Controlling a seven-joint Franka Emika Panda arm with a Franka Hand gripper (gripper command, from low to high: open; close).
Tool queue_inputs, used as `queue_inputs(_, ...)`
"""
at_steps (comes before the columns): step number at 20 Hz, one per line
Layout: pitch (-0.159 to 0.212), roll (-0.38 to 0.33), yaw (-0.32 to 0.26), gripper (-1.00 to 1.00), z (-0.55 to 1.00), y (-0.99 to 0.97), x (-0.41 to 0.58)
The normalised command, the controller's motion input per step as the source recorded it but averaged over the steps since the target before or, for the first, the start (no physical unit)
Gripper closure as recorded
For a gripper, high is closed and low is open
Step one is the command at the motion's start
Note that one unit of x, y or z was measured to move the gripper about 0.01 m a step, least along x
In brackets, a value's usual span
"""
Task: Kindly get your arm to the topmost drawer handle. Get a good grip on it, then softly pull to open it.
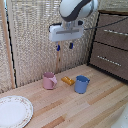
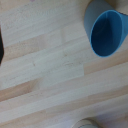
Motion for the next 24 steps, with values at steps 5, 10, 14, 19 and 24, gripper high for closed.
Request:
queue_inputs(5, 0.0, -0.341, 0.0, -1.0, 0.14, -0.33, -0.135)
queue_inputs(10, 0.0, -0.375, 0.0, -1.0, 0.0, -0.35, -0.132)
queue_inputs(14, 0.0, -0.375, 0.0, -1.0, 0.0, -0.35, -0.111)
queue_inputs(19, 0.0, -0.375, 0.021, -1.0, -0.01, -0.32, -0.132)
queue_inputs(24, -0.006, -0.375, 0.157, -1.0, -0.07, -0.12, -0.103)
